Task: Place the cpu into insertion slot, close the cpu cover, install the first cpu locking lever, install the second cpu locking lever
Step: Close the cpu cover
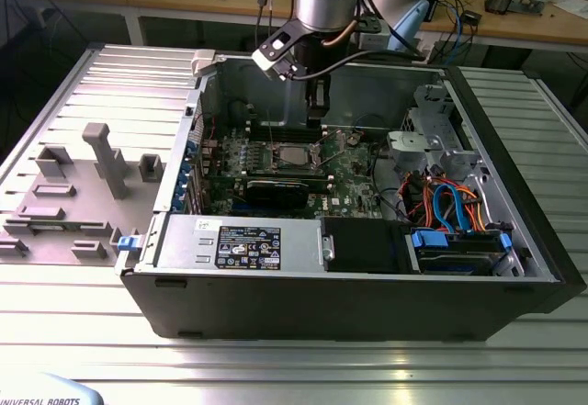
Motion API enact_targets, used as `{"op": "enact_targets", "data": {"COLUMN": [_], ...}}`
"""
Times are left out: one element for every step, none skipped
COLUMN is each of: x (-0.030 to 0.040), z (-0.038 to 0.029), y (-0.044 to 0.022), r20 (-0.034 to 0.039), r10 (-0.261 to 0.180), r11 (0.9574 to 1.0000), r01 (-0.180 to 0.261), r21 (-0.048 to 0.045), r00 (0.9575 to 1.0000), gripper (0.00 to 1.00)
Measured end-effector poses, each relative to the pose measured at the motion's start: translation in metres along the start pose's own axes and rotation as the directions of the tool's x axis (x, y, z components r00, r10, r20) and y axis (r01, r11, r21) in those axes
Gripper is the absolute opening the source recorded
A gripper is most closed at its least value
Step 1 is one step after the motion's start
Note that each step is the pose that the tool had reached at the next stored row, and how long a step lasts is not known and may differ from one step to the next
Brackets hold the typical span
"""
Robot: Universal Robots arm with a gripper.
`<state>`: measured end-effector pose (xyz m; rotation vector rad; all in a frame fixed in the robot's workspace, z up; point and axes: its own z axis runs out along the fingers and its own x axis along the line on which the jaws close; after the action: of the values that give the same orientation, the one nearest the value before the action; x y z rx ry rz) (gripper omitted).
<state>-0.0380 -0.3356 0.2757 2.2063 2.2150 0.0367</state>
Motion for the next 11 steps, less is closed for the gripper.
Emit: {"op": "enact_targets", "data": {"x": [0.0000,0.0000,0.0000,0.0000,0.0000,0.0000,0.0000,0.0000,0.0000,0.0000,0.0000], "z": [0.0000,0.0000,0.0000,0.0000,0.0000,0.0001,0.0001,0.0001,0.0001,0.0001,0.0001], "y": [0.0001,0.0003,0.0005,0.0006,0.0010,0.0016,0.0017,0.0018,0.0019,0.0020,0.0021], "r20": [0.0000,0.0000,0.0000,0.0000,0.0000,0.0000,0.0000,0.0000,0.0000,0.0000,0.0000], "r10": [0.000,0.000,0.000,0.000,0.000,0.000,0.000,0.000,0.000,0.000,0.000], "r11": [1.0000,1.0000,1.0000,1.0000,1.0000,1.0000,1.0000,1.0000,1.0000,1.0000,1.0000], "r01": [0.000,0.000,0.000,0.000,0.000,0.000,0.000,0.000,0.000,0.000,0.000], "r21": [0.0000,-0.0001,0.0000,-0.0001,-0.0001,0.0000,-0.0001,-0.0001,-0.0001,-0.0001,0.0000], "r00": [1.0000,1.0000,1.0000,1.0000,1.0000,1.0000,1.0000,1.0000,1.0000,1.0000,1.0000], "gripper": [0.11,0.11,0.11,0.11,0.11,0.11,0.11,0.11,0.11,0.11,0.11]}}
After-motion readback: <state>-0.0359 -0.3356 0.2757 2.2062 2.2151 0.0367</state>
